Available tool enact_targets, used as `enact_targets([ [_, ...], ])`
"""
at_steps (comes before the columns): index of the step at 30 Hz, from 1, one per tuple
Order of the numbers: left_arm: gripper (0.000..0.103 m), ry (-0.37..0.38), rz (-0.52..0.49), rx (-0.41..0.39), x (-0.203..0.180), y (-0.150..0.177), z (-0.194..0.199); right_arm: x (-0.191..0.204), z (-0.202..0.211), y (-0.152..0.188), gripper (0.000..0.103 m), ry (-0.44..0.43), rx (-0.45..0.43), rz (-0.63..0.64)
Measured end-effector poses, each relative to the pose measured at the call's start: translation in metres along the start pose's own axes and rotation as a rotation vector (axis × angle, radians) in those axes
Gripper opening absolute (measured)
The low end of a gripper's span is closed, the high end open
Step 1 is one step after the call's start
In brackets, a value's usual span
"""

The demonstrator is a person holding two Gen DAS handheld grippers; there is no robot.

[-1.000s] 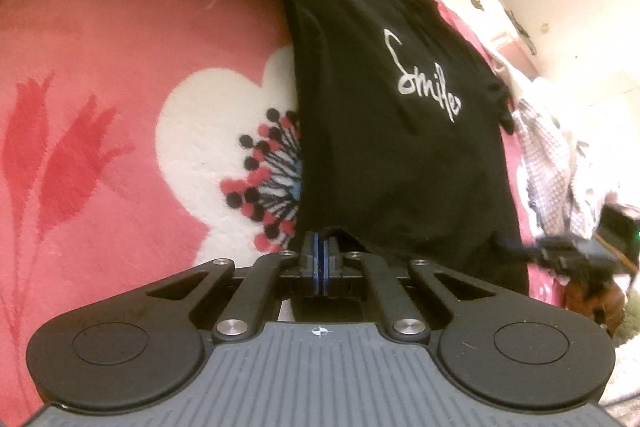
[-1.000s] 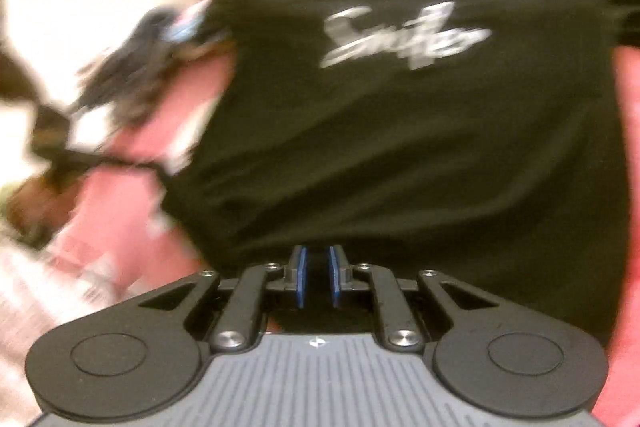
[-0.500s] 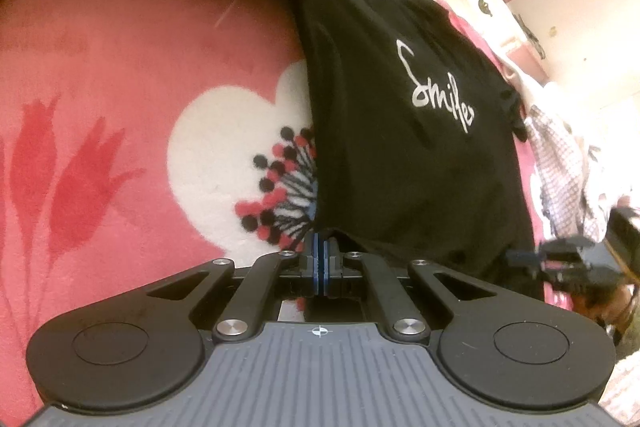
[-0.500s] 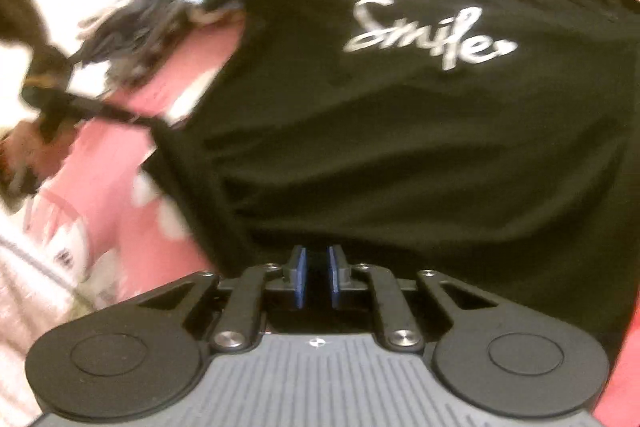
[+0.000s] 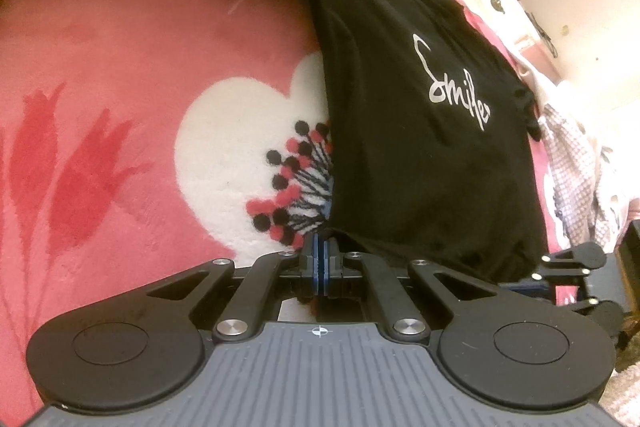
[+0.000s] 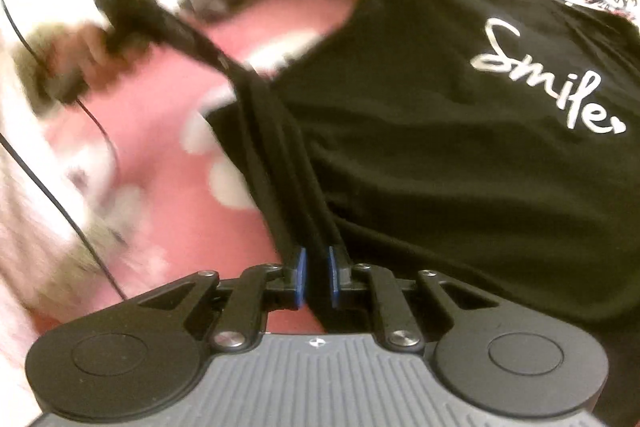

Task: Fold clothes

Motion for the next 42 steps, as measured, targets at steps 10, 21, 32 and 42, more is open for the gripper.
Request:
enact_targets([
  [10,0.0,-0.006,0.006,0.009,0.004,0.002,-0.005,-0.059,0.02,0.001,0.011,0.176,-0.134,-0.303],
  [21,0.0,0.033,0.028,0.036,0.013,-0.004,-0.01,-0.114,0.15,0.104,0.019,0.395,-0.147,-0.897],
  [32,0.0,0.054,0.029,0.051,0.02,-0.004,-0.01,-0.136,0.124,0.199,0.034,-0.068,-0.245,-1.676],
  [42,0.0,0.046,0.046,0.046,0.018,-0.004,-0.012,-0.159,0.175,0.199,0.038,-0.029,-0.534,-1.691],
])
Point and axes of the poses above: each gripper's, at about its wrist camera, not at the fingertips, and z roughly against the way its jaws point, x to its left, y to its underside, the point moved 1 cm from there along -z, roughly the way its jaws point, and after that the axes turned 6 degrees about -z, right-handed, at the moved point
